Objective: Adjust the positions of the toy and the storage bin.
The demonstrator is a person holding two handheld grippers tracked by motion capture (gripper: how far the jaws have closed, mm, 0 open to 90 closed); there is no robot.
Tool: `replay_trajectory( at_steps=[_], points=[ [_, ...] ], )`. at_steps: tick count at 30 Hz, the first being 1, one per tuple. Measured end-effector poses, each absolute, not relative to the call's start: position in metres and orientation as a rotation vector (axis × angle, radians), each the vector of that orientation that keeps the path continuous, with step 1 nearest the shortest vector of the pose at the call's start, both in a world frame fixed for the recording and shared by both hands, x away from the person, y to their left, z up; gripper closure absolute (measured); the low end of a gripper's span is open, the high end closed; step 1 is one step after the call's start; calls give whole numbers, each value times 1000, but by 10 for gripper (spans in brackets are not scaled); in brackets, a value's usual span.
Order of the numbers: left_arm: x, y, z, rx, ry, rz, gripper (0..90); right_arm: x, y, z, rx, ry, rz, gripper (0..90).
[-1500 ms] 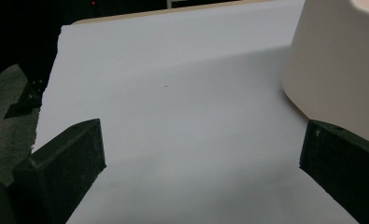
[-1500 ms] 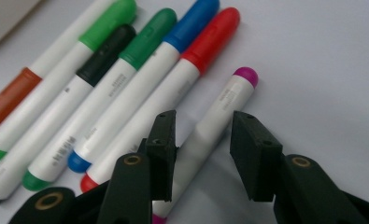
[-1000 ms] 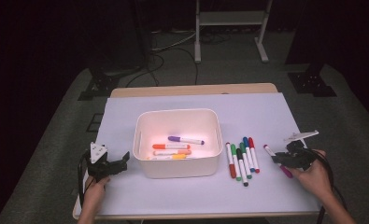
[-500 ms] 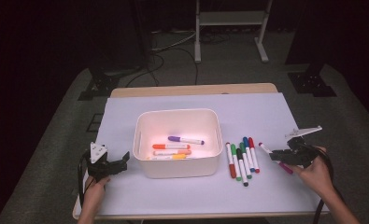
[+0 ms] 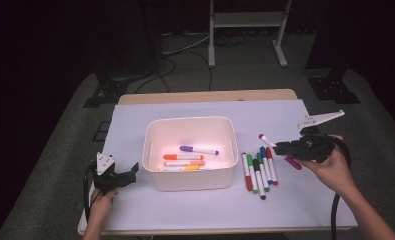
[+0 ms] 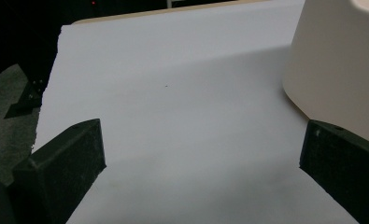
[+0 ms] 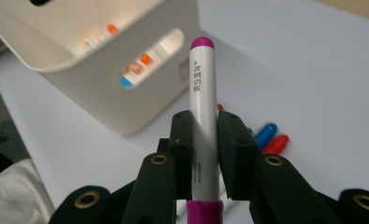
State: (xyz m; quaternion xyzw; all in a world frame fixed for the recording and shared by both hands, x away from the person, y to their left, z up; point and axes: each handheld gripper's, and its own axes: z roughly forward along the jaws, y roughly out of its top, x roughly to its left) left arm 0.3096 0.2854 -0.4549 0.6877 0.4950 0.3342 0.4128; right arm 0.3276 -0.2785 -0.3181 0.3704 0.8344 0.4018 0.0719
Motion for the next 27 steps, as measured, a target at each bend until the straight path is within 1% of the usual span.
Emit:
replay_trajectory(
  at_steps=[14, 20, 27],
  points=[
    [310, 285, -455, 1728, 1243, 838, 0, 334, -211, -271, 866, 2616, 1251, 756],
    [310, 285, -455, 1725, 1243, 837, 0, 336, -180, -261, 769, 2673, 1245, 757],
    [310, 285, -455, 1727, 1244, 834, 0, 339, -142, -257, 669, 2747, 1254, 756]
  ],
)
